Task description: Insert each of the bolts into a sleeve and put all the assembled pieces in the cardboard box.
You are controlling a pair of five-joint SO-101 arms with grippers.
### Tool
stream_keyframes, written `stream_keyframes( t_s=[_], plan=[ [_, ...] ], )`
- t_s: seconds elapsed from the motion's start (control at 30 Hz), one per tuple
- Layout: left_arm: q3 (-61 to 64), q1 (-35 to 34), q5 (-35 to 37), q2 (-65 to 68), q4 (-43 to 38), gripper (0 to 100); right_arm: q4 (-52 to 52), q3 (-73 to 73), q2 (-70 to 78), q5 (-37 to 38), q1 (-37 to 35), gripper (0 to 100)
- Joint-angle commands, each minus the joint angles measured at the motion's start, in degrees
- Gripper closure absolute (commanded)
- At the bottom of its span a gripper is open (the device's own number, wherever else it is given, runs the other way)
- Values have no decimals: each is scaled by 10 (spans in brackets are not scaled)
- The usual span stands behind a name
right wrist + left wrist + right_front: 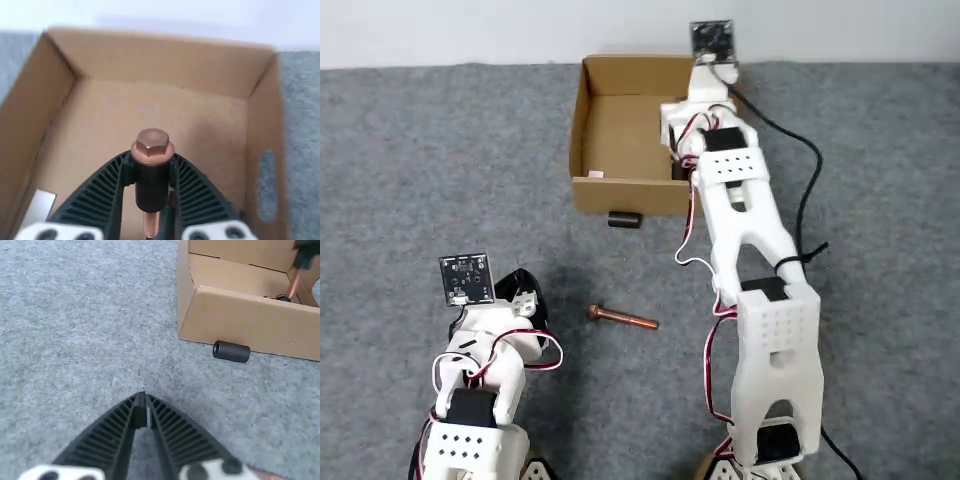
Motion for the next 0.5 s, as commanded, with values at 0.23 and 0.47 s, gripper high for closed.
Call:
stream_keyframes(
  t_s=[0.23, 0.47],
  plan=[
    [-2, -29, -4, -5, 2, 995, 19, -71, 33, 70, -14, 862],
    [-2, -54, -4, -6, -12, 995, 135, -81, -15, 91, -40, 889]
  ],
)
